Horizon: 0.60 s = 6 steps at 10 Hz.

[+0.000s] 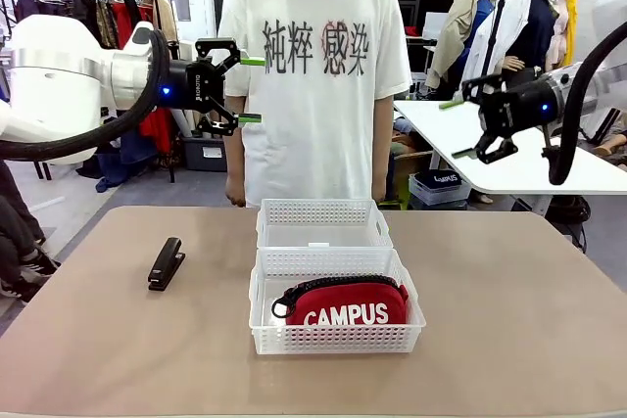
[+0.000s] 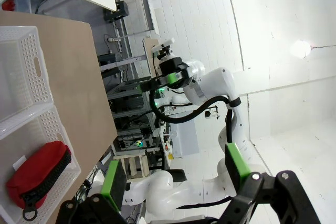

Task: Distribute items into two baskets.
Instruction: Pick up the Stapler that the person points to.

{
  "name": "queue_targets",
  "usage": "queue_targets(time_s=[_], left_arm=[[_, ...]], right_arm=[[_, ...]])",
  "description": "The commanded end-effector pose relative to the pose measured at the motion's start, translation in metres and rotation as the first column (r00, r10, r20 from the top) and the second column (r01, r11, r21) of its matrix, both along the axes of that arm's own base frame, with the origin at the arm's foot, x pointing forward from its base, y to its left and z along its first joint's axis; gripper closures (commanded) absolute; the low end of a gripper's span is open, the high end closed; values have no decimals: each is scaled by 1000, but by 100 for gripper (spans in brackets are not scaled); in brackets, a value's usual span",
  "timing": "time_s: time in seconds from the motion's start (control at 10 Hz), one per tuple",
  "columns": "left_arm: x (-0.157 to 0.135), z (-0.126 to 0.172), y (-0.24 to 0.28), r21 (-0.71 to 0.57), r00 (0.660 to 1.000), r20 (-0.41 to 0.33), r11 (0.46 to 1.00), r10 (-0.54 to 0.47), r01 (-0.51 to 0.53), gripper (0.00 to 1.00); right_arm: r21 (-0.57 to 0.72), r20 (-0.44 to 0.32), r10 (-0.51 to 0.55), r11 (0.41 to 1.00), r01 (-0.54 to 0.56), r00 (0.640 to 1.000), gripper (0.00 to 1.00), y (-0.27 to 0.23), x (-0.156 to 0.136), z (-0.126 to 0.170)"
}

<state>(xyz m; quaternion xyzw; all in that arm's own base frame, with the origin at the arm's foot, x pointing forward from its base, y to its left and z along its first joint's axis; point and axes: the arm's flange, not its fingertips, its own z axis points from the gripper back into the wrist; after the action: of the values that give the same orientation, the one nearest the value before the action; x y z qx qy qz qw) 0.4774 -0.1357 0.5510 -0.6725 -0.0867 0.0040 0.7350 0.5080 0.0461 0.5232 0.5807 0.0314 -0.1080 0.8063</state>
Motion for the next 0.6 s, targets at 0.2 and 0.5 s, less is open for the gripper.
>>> queue_targets(time_s=[0.2,0.5], left_arm=[[0,2,0,0,1000,0,1000,-4,4,0],[0,2,0,0,1000,0,1000,-4,4,0]], right_arm=[[194,18,-12,981,8,1000,0,-21,21,15],[264,57,-5,964,-10,998,0,-32,23,20]])
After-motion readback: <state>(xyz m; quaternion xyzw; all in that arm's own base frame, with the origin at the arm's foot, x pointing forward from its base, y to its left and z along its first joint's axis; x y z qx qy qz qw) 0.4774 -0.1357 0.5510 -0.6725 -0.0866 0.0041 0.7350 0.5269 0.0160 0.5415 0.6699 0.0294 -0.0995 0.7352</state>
